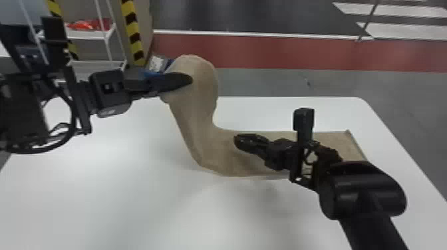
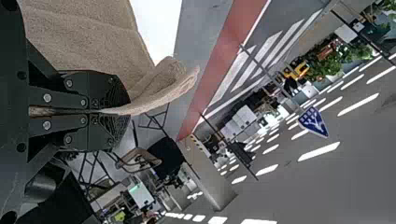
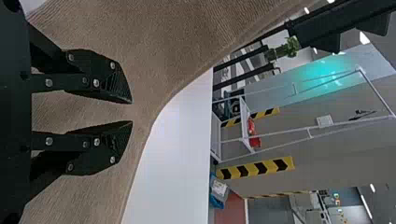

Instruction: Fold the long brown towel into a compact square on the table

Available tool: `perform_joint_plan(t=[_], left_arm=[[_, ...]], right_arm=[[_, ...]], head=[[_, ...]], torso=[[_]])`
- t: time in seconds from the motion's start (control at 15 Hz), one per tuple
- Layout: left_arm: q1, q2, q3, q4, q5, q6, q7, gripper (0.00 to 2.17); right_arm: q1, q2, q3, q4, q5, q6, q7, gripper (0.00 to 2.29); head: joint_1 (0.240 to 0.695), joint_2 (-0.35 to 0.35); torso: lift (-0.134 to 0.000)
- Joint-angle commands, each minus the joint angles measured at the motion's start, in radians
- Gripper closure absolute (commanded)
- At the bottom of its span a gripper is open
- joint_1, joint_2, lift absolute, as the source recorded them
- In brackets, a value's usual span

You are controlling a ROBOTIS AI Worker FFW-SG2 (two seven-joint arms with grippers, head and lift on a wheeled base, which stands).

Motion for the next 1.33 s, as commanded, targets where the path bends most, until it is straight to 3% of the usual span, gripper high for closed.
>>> perform_joint_plan(t=[0.0,0.27,0.6,0.73,0.8,0.87,1.0,1.07,1.13,1.27], left_arm=[[-0.011,0.004,0.002,0.001,0.006,0.0,0.006,1.42],[-0.007,0.016,0.007,0.001,0.021,0.0,0.006,1.42],[-0.007,0.018,0.011,0.001,0.023,-0.003,0.009,1.42],[0.004,0.018,0.008,-0.002,0.015,-0.003,0.01,1.42],[0.007,0.018,0.007,-0.003,0.01,-0.006,0.01,1.42],[0.012,0.018,0.002,-0.005,-0.011,-0.009,0.01,1.42],[0.029,0.008,-0.035,-0.013,-0.111,-0.049,0.013,1.42],[0.039,0.001,-0.068,-0.028,-0.16,-0.064,0.024,1.42],[0.055,-0.008,-0.1,-0.04,-0.194,-0.107,0.038,1.42],[0.084,-0.05,-0.16,-0.069,-0.269,-0.172,0.07,1.42]], right_arm=[[-0.036,0.044,0.063,0.07,-0.002,-0.044,-0.007,1.65],[-0.088,0.104,0.124,0.162,-0.008,-0.059,-0.008,1.65],[-0.113,0.11,0.161,0.203,-0.034,-0.099,-0.031,1.65],[-0.067,0.11,0.118,0.15,-0.048,-0.111,-0.034,1.63],[-0.033,0.11,0.075,0.104,-0.051,-0.114,-0.034,1.39],[0.005,0.11,0.029,0.045,-0.055,-0.121,-0.034,0.95],[0.065,0.046,-0.072,-0.027,-0.104,-0.133,-0.034,0.19],[0.105,0.005,-0.147,-0.063,-0.132,-0.151,-0.034,0.05],[0.139,-0.012,-0.218,-0.094,-0.138,-0.16,-0.034,0.04],[0.212,-0.046,-0.376,-0.148,-0.179,-0.2,-0.034,0.04]], head=[[0.691,-0.012],[0.686,0.06],[0.686,0.126],[0.682,0.128],[0.682,0.127],[0.682,0.124],[0.678,0.089],[0.678,0.065],[0.68,0.038],[0.685,-0.086]], torso=[[-0.128],[-0.128],[-0.128],[-0.128],[-0.128],[-0.128],[-0.128],[-0.128],[-0.128],[-0.128]])
